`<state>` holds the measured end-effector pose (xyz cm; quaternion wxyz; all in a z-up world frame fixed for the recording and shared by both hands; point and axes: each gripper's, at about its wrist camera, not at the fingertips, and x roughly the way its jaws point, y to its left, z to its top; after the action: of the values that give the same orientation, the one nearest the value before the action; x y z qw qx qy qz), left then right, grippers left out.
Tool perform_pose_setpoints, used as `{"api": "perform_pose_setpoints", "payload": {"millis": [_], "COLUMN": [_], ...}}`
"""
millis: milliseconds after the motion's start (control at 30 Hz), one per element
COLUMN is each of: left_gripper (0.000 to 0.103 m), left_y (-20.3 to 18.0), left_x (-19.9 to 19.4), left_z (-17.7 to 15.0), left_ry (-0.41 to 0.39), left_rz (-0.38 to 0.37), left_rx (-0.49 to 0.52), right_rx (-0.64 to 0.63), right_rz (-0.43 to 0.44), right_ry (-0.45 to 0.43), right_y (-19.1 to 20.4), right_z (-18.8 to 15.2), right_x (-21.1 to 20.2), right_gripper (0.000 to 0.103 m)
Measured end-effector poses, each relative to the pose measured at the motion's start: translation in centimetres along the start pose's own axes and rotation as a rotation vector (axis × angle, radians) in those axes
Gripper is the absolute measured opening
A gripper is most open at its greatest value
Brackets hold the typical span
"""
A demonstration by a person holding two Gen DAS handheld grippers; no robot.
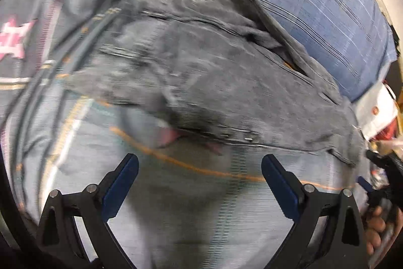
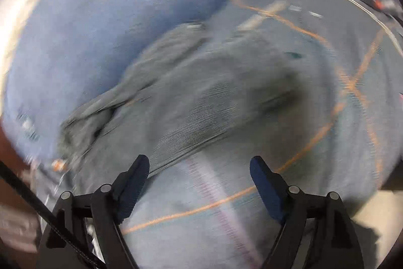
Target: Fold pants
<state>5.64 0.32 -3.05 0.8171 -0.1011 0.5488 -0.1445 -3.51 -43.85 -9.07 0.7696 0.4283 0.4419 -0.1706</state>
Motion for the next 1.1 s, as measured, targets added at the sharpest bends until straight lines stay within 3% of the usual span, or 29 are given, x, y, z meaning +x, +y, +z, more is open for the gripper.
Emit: {"api": "perform_pose_setpoints", "payload": {"millis": [133, 167, 267, 333, 467, 533, 600, 733, 900, 1067, 1100], "left_gripper": [0.098, 0.098, 0.095, 0.091, 0.091, 0.091, 0.091, 0.090, 0.066, 0.025, 0.024], "left_y": [-3.6, -4.3, -5.7, -6.1, -6.8, -6.7, -6.1, -5.8, -5.6, -4.7, -4.4], "left_x": [1.5, 2.0, 4.1, 5.3, 5.8, 6.1, 6.1, 6.6, 5.7, 5.1, 5.0], "left_z": [0.5, 0.6, 0.9, 1.0, 1.1, 1.5, 1.7, 2.7, 2.2, 2.0, 2.0], "left_ry": [0.065, 0.071, 0.107, 0.140, 0.124, 0.126, 0.130, 0.147, 0.139, 0.117, 0.115], "left_rz": [-0.078, -0.078, -0.070, -0.074, -0.060, -0.070, -0.079, -0.068, 0.024, 0.124, 0.114], "left_rx": [0.014, 0.014, -0.003, -0.025, -0.060, -0.111, -0.157, -0.221, -0.208, -0.213, -0.217], "right_rx": [0.157, 0.191, 0.184, 0.187, 0.207, 0.192, 0.191, 0.249, 0.219, 0.157, 0.156], "right_rz": [0.038, 0.050, 0.017, 0.000, 0.061, 0.047, 0.029, 0.070, 0.114, 0.113, 0.100], "right_ry": [0.062, 0.094, 0.137, 0.158, 0.122, 0.098, 0.095, 0.082, -0.009, -0.053, -0.044], "right_y": [-3.4, -3.9, -3.6, -3.6, -4.5, -4.6, -4.7, -6.3, -5.8, -4.6, -4.8], "right_z": [2.5, 2.9, 4.9, 5.7, 5.7, 6.0, 6.4, 6.5, 6.3, 5.4, 5.2], "right_x": [1.5, 2.2, 4.0, 5.2, 6.2, 6.0, 6.3, 5.9, 2.9, 0.6, 0.7], "right_gripper": [0.085, 0.080, 0.076, 0.066, 0.062, 0.043, 0.017, 0.008, 0.007, 0.007, 0.007]}}
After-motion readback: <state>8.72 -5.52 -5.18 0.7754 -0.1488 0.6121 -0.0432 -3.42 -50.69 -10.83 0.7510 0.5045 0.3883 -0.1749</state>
